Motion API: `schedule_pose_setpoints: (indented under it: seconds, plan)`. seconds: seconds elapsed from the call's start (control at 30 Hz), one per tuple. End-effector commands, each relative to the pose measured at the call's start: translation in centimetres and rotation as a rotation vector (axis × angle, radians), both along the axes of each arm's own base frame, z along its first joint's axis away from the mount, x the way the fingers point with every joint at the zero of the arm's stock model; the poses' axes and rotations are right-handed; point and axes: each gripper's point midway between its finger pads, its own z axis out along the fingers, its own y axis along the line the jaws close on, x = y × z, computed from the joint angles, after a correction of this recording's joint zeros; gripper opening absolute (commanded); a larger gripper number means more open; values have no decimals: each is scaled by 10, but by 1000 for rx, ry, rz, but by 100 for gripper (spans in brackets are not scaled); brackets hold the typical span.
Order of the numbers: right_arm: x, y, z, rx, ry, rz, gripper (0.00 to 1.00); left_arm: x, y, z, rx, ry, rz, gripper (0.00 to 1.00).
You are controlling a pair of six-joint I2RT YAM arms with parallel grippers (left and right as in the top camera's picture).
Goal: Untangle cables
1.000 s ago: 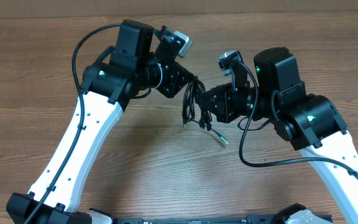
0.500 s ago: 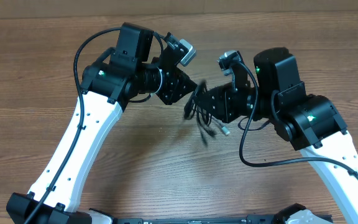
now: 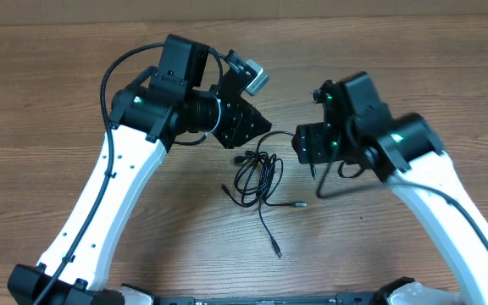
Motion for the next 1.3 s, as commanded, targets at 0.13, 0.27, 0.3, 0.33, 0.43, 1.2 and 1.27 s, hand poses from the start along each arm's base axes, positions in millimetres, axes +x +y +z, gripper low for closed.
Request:
schedule_pose_setpoints:
  seconds: [0.13, 0.27, 0.3, 0.33, 0.43, 1.2, 1.27]
  plan:
    - [10, 13, -50, 22, 195, -121, 69, -17, 10, 39, -82, -8, 52, 33]
    - [9, 32, -68, 88, 282, -92, 70, -9, 41, 58, -76, -38, 224, 33]
    - [10, 35, -72, 99, 299, -106, 69, -10, 48, 65, -86, -47, 248, 34]
    - [10, 37, -76, 112, 317, -129, 70, -12, 55, 72, -95, -66, 266, 34]
    - [14, 50, -80, 172, 343, -134, 67, -20, 64, 84, -109, -98, 288, 38]
    - [-7, 85, -126, 237, 479, -300, 57, -51, 71, 114, -156, -158, 296, 41]
    - [-8, 86, -131, 238, 477, -296, 50, -51, 71, 114, -157, -158, 295, 42]
